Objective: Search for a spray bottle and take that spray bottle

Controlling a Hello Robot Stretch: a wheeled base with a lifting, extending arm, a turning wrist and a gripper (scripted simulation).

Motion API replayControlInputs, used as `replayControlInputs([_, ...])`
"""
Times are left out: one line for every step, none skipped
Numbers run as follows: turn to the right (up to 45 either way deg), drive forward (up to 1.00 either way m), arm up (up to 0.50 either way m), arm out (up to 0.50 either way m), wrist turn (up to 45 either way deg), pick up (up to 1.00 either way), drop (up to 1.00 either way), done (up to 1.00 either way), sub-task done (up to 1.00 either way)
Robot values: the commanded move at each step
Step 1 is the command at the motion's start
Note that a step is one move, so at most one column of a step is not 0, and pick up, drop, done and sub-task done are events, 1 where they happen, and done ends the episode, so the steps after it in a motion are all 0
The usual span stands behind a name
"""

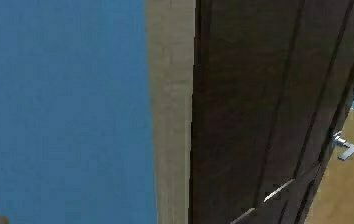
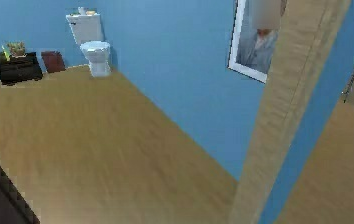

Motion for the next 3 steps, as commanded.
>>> replayControlInputs([45.0, 0.00, 0.00, 0.00, 0.0, 0.00, 0.00, 0.00, 0.00])
replayControlInputs([12.0, 0.00, 0.00, 0.00, 0.0, 0.00, 0.00, 0.00, 0.00])
replayControlInputs([0.0, 1.00, 0.00, 0.00, 0.0, 0.00, 0.00, 0.00, 0.00])
